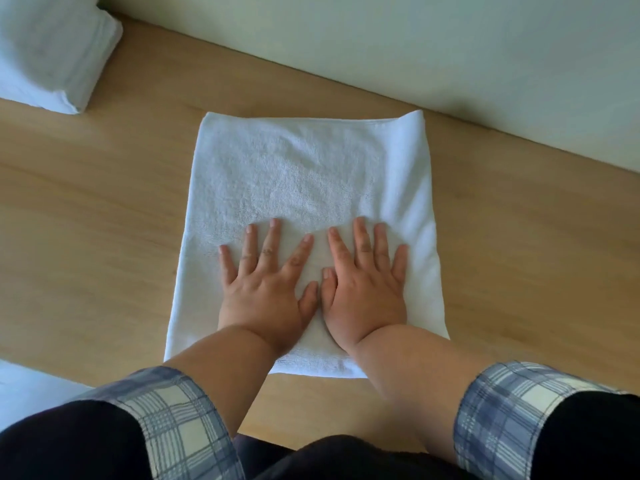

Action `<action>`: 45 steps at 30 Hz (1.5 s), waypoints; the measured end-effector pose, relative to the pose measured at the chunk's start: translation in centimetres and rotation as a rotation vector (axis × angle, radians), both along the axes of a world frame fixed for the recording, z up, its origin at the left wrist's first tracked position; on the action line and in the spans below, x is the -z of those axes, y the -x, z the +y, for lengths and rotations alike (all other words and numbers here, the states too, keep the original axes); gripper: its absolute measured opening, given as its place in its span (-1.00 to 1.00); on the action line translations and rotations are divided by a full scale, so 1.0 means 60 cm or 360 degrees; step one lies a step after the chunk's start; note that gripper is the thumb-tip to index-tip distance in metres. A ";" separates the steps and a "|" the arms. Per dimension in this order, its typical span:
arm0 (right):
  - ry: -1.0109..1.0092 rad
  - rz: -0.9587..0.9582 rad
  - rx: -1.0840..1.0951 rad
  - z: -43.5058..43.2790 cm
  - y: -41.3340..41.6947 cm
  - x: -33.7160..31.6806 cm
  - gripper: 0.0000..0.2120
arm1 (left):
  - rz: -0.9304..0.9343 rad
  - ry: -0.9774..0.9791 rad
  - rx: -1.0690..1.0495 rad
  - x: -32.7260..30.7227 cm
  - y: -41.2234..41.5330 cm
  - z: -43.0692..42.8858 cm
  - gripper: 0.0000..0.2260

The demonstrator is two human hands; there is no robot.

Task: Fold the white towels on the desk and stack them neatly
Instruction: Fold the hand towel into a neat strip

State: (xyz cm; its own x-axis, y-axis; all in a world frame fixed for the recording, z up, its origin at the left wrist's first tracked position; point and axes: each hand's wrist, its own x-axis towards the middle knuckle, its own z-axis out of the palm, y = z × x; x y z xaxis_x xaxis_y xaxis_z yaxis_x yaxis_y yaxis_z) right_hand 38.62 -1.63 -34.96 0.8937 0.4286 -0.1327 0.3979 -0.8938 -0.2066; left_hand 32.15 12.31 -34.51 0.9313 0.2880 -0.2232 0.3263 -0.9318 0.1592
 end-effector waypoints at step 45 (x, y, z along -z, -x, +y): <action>0.0371 0.0338 0.0001 -0.141 -0.028 -0.023 -0.25 | 0.0011 -0.0129 0.0088 0.013 -0.002 0.010 -0.41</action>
